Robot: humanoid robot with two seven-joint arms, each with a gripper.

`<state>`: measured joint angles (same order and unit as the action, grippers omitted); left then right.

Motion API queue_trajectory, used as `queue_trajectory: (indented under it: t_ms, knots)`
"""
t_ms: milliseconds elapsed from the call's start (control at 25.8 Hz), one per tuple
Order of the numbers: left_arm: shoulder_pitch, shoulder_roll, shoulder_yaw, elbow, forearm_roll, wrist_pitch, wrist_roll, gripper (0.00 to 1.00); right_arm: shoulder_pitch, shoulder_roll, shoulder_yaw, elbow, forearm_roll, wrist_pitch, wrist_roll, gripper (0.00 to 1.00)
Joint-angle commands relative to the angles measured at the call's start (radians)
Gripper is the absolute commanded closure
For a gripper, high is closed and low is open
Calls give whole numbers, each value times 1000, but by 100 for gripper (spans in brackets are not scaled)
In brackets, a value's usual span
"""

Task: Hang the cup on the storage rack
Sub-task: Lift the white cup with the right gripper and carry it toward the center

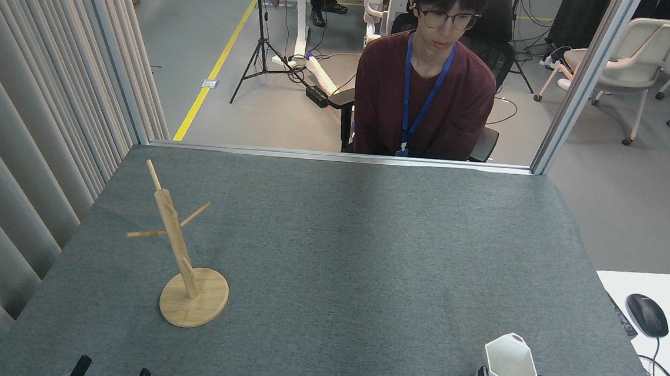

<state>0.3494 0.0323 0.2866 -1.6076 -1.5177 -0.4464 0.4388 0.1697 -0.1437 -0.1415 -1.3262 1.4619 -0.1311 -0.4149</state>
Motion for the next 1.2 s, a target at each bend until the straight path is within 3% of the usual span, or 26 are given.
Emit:
queue_trajectory:
  t_ms: [0,116,194,271,465,620,697,775,930,1046,1162]
  knots:
    - [0,0,0,0,-1,0,0,0,-35,0,0,48,0,2,-10,1]
    - [0,0,0,0,-1,0,0,0,-42,-5,0,61,2,7,-13,5]
    - [0,0,-1,-2,-1,0,0,0,-42,-13,2,65,2,7,-13,42]
    - [0,0,-1,-3,-1,0,0,0,-45,-16,0,78,8,11,-10,55]
    - [-1,-3,-26,-12,-2,0,0,0,-50,-5,-4,38,5,11,-15,56]
    - [-7,-8,-162,-6,-9,-3,0,0,-50,4,0,-74,11,33,-7,55]
    - [-18,-12,-277,14,-32,-2,0,0,-48,19,22,-107,46,53,-4,55]
    - [-33,-29,-388,69,-133,18,0,0,-50,61,76,-119,94,57,-4,55]
    - [-78,-54,-515,132,-245,113,-2,0,-25,134,152,-206,161,59,-4,55]
    - [-87,-58,-544,138,-254,120,-6,0,27,179,234,-257,209,61,-8,55]
    - [-98,-61,-546,143,-256,118,-11,0,51,171,324,-258,236,77,-12,56]
